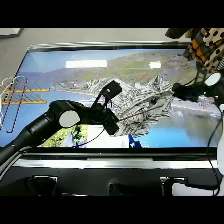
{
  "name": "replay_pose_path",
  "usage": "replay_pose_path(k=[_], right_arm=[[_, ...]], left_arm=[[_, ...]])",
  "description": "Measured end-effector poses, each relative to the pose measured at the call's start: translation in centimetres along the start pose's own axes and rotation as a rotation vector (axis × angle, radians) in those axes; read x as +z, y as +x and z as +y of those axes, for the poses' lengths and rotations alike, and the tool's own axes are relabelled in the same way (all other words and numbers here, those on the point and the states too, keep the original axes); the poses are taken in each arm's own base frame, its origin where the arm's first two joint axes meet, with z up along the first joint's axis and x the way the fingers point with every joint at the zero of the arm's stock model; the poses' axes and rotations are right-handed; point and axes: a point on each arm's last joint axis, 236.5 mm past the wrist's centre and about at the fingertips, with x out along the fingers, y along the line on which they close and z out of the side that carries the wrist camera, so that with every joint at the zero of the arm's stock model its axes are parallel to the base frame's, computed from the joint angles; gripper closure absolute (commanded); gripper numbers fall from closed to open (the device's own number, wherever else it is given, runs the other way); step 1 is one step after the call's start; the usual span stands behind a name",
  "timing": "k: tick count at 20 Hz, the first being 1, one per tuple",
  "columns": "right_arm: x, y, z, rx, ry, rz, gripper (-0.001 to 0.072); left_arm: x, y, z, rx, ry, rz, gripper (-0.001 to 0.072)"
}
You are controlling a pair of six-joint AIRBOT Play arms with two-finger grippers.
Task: Fold the clothes and pants, and hang the long-sleeved shirts on hangers.
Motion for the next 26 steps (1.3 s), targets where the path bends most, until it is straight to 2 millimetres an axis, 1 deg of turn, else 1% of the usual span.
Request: replay_pose_path(k=[3, 7, 9, 11, 14, 17, 20, 22, 26], right_arm=[[0.5, -4.7, 1.8, 0.020, -0.001, -0.070, 0.0675], [0.2, -11.1, 3.9, 0.046, -0.020, -0.163, 0.0675], [-0.1, -13.8, 4.4, 0.043, -0.026, -0.205, 0.0675], [-0.5, -15.8, 4.4, 0.024, -0.026, -0.239, 0.0675], [-0.9, -18.1, 4.5, 0.014, -0.013, -0.281, 0.0675], [-1.3, -19.7, 4.9, 0.021, 0.000, -0.311, 0.0675], [-1.7, -20.6, 6.3, 0.076, 0.013, -0.318, 0.0675], [-1.9, -21.1, 7.0, 0.105, 0.021, -0.321, 0.0675], [-2.6, -21.7, 7.6, 0.128, 0.024, -0.316, 0.0675]], left_arm=[[0.9, -0.2, -1.1, -0.016, 0.046, -0.038, 0.0679], [2.0, -0.4, -2.0, -0.022, 0.076, -0.084, 0.0679], [2.4, -0.8, -2.2, -0.017, 0.086, -0.100, 0.0679], [2.9, -1.7, -1.9, 0.007, 0.086, -0.119, 0.0679], [3.2, -3.4, -1.6, 0.044, 0.086, -0.136, 0.0679], [3.2, -4.3, -2.1, 0.053, 0.097, -0.136, 0.0679], [2.8, -4.3, -2.7, 0.074, 0.127, -0.120, 0.0679], [2.7, -4.4, -2.3, 0.118, 0.123, -0.114, 0.0679], [2.7, -4.6, -0.9, 0.203, 0.074, -0.118, 0.0679]])
